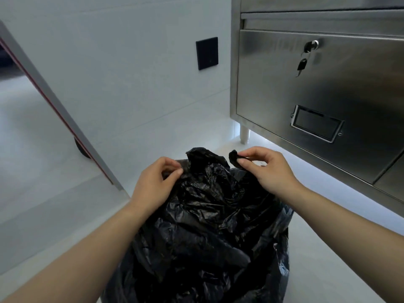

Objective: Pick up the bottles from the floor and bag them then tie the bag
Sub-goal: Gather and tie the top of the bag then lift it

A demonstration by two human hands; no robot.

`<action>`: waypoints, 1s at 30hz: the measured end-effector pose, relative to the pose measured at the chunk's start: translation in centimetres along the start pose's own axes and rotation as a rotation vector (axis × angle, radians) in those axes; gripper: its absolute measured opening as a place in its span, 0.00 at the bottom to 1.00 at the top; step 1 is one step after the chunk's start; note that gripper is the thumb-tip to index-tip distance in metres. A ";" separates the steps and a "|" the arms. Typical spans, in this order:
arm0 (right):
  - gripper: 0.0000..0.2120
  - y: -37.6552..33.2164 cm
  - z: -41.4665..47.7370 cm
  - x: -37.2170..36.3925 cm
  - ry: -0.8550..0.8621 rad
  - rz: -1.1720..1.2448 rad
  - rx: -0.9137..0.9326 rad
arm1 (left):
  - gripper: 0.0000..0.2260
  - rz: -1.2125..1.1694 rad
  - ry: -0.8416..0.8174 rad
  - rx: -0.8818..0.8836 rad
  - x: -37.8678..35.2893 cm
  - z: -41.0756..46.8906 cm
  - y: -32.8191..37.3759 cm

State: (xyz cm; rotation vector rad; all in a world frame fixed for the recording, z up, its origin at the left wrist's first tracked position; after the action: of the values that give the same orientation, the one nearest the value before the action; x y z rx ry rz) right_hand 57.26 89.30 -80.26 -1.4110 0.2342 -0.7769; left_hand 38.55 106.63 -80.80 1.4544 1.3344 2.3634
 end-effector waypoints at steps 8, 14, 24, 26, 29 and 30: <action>0.07 1.8 -0.5 -4.3 0.005 -0.086 -0.002 | 0.18 0.011 -0.012 0.465 -1.4 -2.2 -7.1; 0.13 3.7 -1.6 -7.7 -0.125 -0.385 0.025 | 0.37 -0.159 -0.161 0.724 -3.8 -4.8 -8.9; 0.43 6.6 -2.7 -11.5 -0.552 -0.654 0.004 | 0.17 -0.022 -0.018 0.216 -2.5 -5.7 -4.8; 0.46 6.1 -2.4 -11.2 -0.512 -0.595 0.023 | 0.17 -0.077 0.025 0.170 -1.9 -5.4 -4.0; 0.49 4.0 -1.2 -10.0 -0.401 -0.475 0.058 | 0.16 -0.175 0.120 0.099 -0.4 -4.3 -2.2; 0.50 3.1 -0.7 -9.5 -0.365 -0.434 0.068 | 0.15 -0.204 0.149 0.066 0.2 -3.7 -1.4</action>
State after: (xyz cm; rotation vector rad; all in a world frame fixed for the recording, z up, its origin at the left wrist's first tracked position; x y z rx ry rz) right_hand 50.92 94.47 -86.06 -1.5300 -0.3895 -0.8492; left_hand 35.15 105.21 -82.25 1.1131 1.5273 2.3547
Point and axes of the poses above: each hand's wrist, its own z-axis towards the middle knuckle, its own x-axis out of the back of the hand, y = z × x, the point moved 7 cm from there along z, towards the middle knuckle, and after that the axes turned 7 degrees about -y, right-handed, at the moved point
